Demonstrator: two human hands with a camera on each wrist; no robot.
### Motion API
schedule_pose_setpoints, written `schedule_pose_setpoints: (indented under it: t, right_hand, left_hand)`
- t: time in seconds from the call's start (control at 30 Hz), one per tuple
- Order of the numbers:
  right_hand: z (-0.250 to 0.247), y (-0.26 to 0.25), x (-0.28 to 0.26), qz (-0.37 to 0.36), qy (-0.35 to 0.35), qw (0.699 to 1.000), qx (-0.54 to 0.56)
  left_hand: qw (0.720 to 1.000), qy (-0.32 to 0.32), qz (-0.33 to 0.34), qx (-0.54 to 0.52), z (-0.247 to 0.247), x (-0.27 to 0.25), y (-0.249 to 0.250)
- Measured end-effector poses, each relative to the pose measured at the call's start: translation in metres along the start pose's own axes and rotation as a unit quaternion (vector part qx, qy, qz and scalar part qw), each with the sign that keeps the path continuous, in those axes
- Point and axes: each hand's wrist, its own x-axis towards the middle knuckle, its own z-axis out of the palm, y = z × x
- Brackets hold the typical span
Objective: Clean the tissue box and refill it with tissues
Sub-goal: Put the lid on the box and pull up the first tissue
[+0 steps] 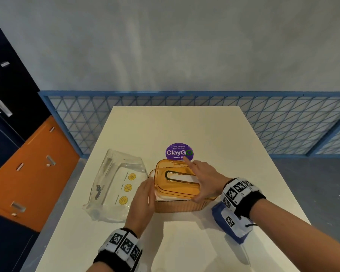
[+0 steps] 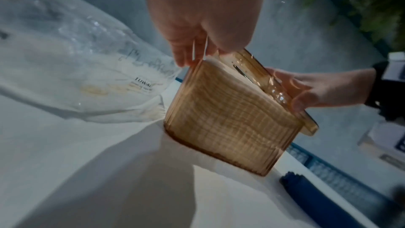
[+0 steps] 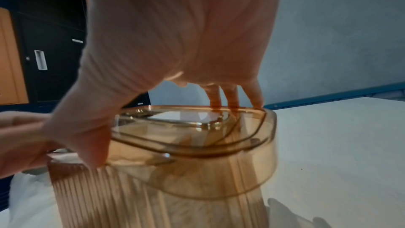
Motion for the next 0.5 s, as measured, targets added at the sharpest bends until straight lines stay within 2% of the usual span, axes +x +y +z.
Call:
schedule_pose_setpoints:
  t: [0.07, 0.17, 0.37, 0.5]
  right_hand:
    - [0.001, -0.006, 0.002, 0.002, -0.007, 1.000, -0.021]
    - [0.000, -0.016, 0.004, -0.003, -0.013, 0.999, -0.032]
    - [0.005, -0.016, 0.006, -0.004, -0.021, 0.999, -0.043]
    - [-0.002, -0.015, 0.004, 0.005, -0.045, 0.999, 0.017]
  left_hand:
    - [0.997, 0.023, -0.036, -0.061, -0.003, 0.006, 0.006]
    - [0.994, 0.023, -0.060, -0.087, -0.003, 0.019, 0.010]
    - [0.998, 0.000, -0.064, -0.030, 0.010, 0.012, 0.004]
    - [0.997, -0.011, -0.070, -0.009, 0.009, 0.015, 0.005]
